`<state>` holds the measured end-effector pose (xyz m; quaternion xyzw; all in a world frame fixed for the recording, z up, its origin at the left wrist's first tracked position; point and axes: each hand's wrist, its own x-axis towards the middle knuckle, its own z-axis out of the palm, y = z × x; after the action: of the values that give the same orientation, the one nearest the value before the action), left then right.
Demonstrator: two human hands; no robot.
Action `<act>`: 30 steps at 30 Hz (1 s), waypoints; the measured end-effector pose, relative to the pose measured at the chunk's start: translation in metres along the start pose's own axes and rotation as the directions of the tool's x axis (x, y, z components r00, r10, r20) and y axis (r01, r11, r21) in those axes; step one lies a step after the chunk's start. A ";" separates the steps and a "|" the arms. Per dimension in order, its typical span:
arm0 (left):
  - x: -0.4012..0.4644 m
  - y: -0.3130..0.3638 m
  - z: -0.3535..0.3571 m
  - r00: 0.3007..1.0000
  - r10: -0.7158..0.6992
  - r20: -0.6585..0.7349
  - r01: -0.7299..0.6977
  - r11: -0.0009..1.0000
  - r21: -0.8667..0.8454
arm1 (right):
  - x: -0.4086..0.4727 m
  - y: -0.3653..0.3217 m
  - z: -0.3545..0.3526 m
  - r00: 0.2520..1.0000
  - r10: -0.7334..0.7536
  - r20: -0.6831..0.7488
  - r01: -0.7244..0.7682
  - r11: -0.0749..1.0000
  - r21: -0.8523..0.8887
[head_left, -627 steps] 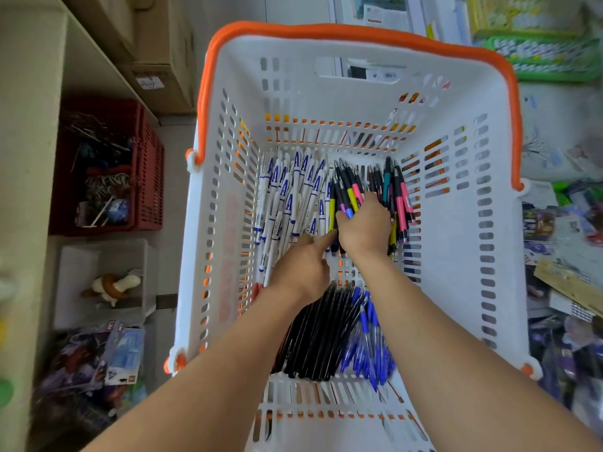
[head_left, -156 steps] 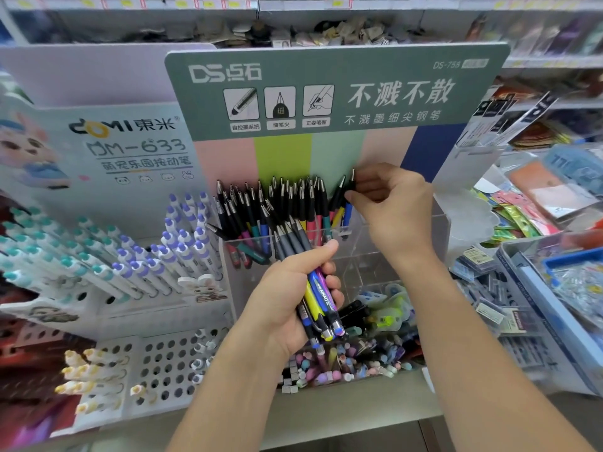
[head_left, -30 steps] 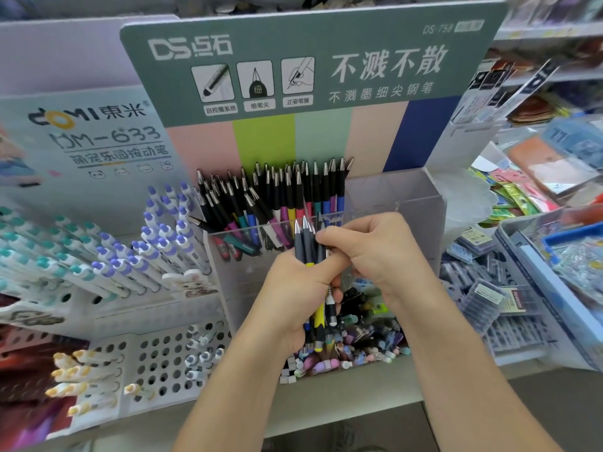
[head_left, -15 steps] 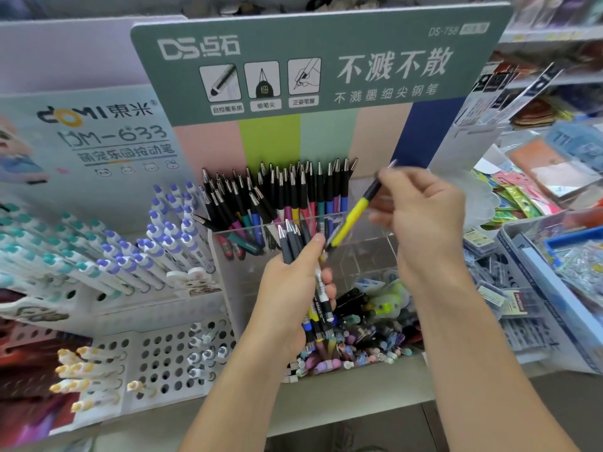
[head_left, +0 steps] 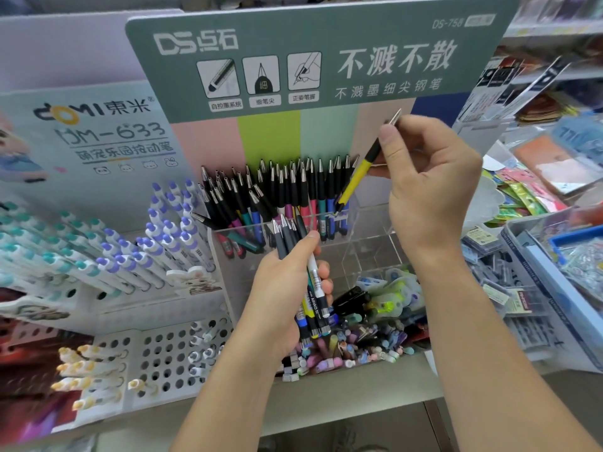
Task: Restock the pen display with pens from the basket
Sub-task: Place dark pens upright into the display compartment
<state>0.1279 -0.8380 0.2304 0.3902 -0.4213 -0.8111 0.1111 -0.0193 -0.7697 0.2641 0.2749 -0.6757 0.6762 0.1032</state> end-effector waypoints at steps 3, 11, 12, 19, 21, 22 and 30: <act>-0.001 0.002 0.002 1.000 -0.006 0.008 0.006 1.000 -0.015 | 0.004 0.004 -0.001 1.000 -0.028 0.015 0.028 0.999 -0.035; 0.003 0.003 0.004 0.999 0.014 0.030 -0.014 1.000 -0.012 | -0.008 0.026 0.008 0.976 0.134 0.173 -0.079 0.953 -0.292; 0.004 0.002 0.004 1.000 0.017 0.026 -0.017 1.000 -0.008 | -0.010 0.027 0.009 0.972 0.161 0.174 -0.104 0.950 -0.295; 0.009 0.003 0.000 0.996 0.083 0.034 -0.085 0.994 0.065 | -0.010 0.026 0.013 0.960 0.224 0.171 -0.166 0.939 -0.300; 0.010 0.005 0.000 0.993 0.107 0.044 -0.111 0.989 0.102 | -0.014 0.022 0.009 0.968 0.210 0.137 -0.154 0.930 -0.335; 0.010 0.005 0.000 0.992 0.116 0.049 -0.121 0.986 0.112 | -0.019 0.018 0.006 0.978 0.191 0.090 -0.147 0.923 -0.357; 0.019 -0.004 0.000 0.980 0.140 0.141 -0.170 0.958 0.231 | -0.058 -0.002 -0.012 0.757 0.554 0.347 -0.543 0.828 -0.137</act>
<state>0.1153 -0.8453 0.2171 0.3155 -0.5525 -0.7650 0.0999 0.0268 -0.7449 0.2375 0.1864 -0.7425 0.6026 -0.2253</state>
